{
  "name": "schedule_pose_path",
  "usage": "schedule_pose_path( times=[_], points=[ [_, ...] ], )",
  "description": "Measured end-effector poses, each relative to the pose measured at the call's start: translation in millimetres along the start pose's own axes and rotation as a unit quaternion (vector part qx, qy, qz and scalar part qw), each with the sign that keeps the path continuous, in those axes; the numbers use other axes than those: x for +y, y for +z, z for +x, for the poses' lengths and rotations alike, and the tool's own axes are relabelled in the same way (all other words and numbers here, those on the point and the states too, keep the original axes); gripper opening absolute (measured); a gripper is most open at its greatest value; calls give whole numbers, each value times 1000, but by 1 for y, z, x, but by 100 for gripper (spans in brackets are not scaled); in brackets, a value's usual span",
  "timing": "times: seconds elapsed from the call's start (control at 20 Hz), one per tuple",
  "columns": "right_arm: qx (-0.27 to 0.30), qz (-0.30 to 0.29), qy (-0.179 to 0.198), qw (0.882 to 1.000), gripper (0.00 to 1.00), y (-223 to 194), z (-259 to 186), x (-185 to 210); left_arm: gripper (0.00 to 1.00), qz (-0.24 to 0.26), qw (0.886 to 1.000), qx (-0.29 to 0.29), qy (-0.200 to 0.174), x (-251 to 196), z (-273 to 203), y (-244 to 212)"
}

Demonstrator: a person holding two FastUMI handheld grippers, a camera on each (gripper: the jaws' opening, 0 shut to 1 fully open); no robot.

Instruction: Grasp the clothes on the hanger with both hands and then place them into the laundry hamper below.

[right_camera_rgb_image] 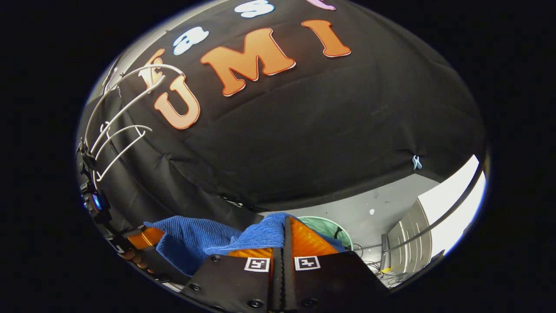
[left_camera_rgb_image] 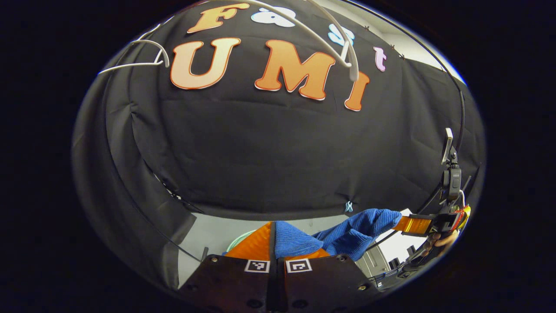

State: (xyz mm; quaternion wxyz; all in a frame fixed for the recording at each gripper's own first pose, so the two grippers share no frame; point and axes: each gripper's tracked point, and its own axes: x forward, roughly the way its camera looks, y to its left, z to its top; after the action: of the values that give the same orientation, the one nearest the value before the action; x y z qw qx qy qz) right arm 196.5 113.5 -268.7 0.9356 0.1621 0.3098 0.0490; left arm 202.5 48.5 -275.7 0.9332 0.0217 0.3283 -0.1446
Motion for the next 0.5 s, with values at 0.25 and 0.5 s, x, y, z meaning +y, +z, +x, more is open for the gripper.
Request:
schedule_pose_path(
  times=[0.25, 0.5],
  points=[
    [34, -14, -29, 999, 7, -26, 22, -15, 1, 0, 998, 55, 3, 2, 29, -35],
    [82, -21, -46, 995, 7, -61, 47, -26, 1, -8, 994, 111, 8, 14, 56, -73]
  ],
)
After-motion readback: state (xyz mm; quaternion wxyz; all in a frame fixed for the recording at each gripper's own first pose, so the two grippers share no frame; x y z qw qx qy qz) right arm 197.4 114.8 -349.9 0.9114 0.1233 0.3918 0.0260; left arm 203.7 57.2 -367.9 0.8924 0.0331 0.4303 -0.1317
